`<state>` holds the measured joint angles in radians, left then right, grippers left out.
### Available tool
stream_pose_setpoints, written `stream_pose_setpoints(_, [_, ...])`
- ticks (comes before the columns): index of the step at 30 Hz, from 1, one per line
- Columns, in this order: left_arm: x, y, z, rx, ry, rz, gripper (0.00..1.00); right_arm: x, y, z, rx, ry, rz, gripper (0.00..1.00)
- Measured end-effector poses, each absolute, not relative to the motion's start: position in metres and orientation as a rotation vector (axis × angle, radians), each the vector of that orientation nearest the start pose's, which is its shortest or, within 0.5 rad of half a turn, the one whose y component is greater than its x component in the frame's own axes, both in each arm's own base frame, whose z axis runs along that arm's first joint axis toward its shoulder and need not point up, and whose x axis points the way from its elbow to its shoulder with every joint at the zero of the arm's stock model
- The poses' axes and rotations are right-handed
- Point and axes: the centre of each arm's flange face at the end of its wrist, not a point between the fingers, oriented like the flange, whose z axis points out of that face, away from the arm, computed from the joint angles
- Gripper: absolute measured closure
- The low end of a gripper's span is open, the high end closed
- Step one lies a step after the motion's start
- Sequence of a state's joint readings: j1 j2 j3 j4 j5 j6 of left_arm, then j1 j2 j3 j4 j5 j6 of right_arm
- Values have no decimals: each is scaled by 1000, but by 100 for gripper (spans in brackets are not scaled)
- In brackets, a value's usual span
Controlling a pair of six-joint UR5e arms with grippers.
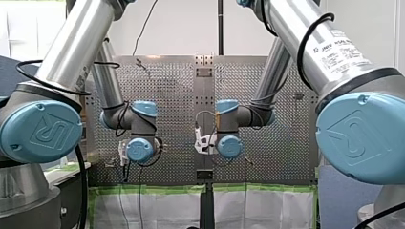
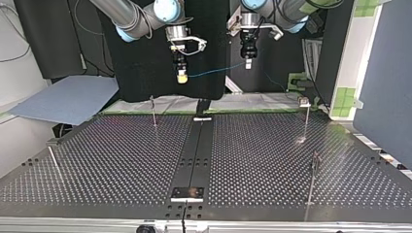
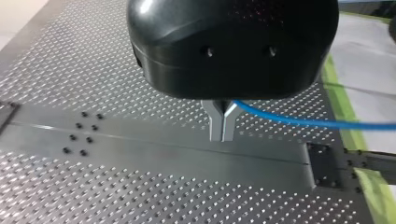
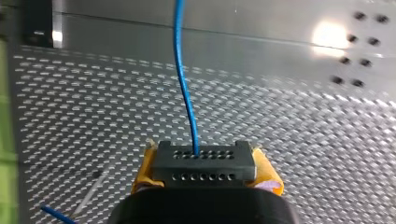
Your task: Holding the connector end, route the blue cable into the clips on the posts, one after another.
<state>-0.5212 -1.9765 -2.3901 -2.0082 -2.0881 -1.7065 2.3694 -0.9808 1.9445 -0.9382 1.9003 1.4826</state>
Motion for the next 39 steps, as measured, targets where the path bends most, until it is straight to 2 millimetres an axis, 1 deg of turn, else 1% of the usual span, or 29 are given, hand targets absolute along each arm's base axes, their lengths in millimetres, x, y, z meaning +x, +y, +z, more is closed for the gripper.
stream_pose_setpoints(2, [286,-259,83,-101,1646,-74,100,469,-315,103,1583,-877,1484,100])
stream_pose_setpoints(6, [287,-254,94,-144,1641,-68,100,474,-314,126,1595,-865,1526,100])
stream_pose_setpoints(10, [288,-249,106,-152,1640,-42,100,474,-313,145,1602,-858,1546,100])
stream_pose_setpoints(17, [299,-234,130,-162,1633,17,100,471,-311,180,1611,-863,1590,100])
stream_pose_setpoints(20, [305,-226,140,-166,1631,41,100,474,-312,199,1609,-859,1631,100])
stream_pose_setpoints(22, [310,-221,148,-177,1624,53,100,477,-313,216,1606,-847,1664,100])
stream_pose_setpoints(27, [331,-213,177,-209,1582,65,100,485,-314,261,1596,-796,1740,100])
stream_pose_setpoints(29, [338,-214,191,-217,1564,58,100,488,-315,274,1596,-781,1757,100])
stream_pose_setpoints(33, [342,-214,212,-231,1540,43,100,492,-317,288,1610,-770,1766,100])
stream_pose_setpoints(39, [341,-211,241,-261,1515,19,100,496,-320,297,1619,-777,1775,100])
